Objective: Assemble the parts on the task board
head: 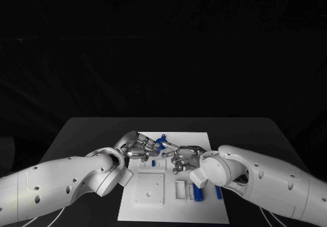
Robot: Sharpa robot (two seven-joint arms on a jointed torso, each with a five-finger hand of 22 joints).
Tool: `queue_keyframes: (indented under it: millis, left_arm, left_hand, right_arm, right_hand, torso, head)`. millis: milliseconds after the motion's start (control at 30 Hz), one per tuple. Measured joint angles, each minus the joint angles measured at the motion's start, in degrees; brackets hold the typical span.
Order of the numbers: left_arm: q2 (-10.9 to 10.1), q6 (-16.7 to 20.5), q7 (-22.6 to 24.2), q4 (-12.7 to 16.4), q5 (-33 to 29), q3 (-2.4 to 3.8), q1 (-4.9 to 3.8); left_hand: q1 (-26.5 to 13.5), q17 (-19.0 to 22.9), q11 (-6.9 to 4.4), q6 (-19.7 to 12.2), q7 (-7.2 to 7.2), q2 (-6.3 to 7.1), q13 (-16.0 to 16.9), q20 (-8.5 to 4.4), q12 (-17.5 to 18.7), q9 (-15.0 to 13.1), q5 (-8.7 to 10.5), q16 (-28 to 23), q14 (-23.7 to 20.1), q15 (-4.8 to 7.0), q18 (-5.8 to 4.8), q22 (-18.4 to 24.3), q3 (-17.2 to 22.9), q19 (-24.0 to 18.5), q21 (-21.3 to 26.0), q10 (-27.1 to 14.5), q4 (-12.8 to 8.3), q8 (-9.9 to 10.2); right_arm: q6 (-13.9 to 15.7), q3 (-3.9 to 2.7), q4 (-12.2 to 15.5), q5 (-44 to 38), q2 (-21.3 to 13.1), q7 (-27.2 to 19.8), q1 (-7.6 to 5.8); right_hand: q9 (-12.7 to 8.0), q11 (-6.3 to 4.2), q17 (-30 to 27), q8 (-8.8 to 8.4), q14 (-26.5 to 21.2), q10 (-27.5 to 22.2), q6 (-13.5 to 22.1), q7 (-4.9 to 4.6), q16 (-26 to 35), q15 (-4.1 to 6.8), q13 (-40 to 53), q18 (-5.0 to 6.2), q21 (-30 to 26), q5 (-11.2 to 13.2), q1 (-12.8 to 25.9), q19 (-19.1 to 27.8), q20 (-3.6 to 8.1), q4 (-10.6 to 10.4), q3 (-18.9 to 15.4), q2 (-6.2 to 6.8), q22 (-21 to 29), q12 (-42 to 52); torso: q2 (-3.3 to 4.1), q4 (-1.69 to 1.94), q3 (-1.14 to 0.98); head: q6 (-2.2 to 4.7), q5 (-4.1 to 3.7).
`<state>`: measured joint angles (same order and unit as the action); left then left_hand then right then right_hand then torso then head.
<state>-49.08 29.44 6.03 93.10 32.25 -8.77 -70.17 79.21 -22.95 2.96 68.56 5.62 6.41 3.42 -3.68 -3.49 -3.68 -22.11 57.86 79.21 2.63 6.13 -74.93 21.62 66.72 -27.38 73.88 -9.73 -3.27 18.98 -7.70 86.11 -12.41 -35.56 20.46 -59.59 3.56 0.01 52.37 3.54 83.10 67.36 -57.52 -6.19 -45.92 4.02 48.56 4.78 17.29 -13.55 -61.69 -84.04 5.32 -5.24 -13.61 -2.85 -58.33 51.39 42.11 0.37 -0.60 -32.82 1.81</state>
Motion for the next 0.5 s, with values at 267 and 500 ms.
queue_keyframes:
  millis: [267,500]
  left_arm:
    - [0.14,-0.11,0.09,0.37,0.01,0.02,0.00]
    - [0.22,-0.23,0.14,0.49,0.01,0.05,-0.01]
  left_hand:
    - [-0.26,0.00,0.19,-0.21,0.20,-0.26,0.00,0.01,0.00,-0.01,-0.22,0.00,0.00,0.00,0.00,0.00,0.24,0.00,-0.44,-0.22,-0.24,0.01]
    - [-0.26,0.01,0.19,-0.22,0.19,-0.26,0.00,0.01,0.00,-0.04,-0.22,0.00,0.00,0.00,-0.04,0.01,0.24,0.00,-0.44,-0.22,-0.24,0.01]
  right_arm:
    - [-1.10,0.00,-0.52,0.81,0.66,-0.34,0.00]
    - [-2.07,0.01,-0.63,0.96,0.82,-0.46,0.00]
  right_hand:
    - [0.00,0.00,-0.01,0.00,0.00,0.00,0.00,0.00,0.00,0.00,0.06,0.00,-0.66,-1.57,-0.76,0.00,0.00,2.34,-0.10,-0.47,-1.17,0.27]
    - [-0.01,0.00,0.09,0.00,0.01,0.00,-0.07,0.07,0.00,-0.01,0.06,0.00,-0.94,-3.60,-1.39,0.00,0.00,4.25,-0.09,-1.04,-1.63,0.27]
  torso:
    - [0.00,0.00,0.00]
    - [-0.01,0.00,0.01]
  head:
    - [-0.08,-0.06]
    - [-0.22,-0.07]
